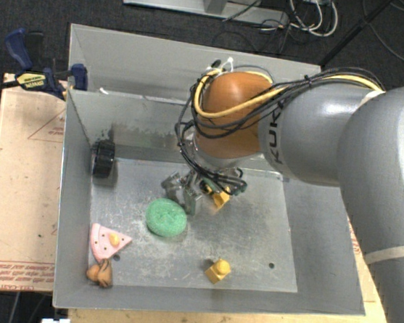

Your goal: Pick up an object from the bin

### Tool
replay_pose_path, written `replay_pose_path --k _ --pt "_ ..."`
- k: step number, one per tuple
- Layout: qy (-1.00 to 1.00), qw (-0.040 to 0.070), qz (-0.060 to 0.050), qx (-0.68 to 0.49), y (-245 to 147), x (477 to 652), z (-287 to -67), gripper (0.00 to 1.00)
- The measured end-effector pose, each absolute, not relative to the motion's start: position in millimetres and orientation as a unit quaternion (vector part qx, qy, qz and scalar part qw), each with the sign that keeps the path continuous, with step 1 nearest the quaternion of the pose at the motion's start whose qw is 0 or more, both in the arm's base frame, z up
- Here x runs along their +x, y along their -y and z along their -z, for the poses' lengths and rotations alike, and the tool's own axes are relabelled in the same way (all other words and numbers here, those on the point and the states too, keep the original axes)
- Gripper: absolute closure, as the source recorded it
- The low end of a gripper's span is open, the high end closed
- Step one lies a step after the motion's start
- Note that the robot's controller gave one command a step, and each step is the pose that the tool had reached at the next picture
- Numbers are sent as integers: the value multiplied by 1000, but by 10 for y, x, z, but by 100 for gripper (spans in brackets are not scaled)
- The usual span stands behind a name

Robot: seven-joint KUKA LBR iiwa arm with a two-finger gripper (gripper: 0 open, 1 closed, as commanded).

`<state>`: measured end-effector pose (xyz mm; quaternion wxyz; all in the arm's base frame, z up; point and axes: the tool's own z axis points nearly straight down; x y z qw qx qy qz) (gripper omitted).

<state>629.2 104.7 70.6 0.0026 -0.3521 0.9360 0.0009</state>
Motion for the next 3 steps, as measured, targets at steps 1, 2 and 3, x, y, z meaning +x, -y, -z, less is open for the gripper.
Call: replay_pose_path --k 1,2,3 --pt "-936 2 -1 -352 -1042 6290 -703 0" --pt "-936 2 -1 -352 -1042 6290 -702 0" --pt "-928 3 0 -372 -1103 6123 -703 0"
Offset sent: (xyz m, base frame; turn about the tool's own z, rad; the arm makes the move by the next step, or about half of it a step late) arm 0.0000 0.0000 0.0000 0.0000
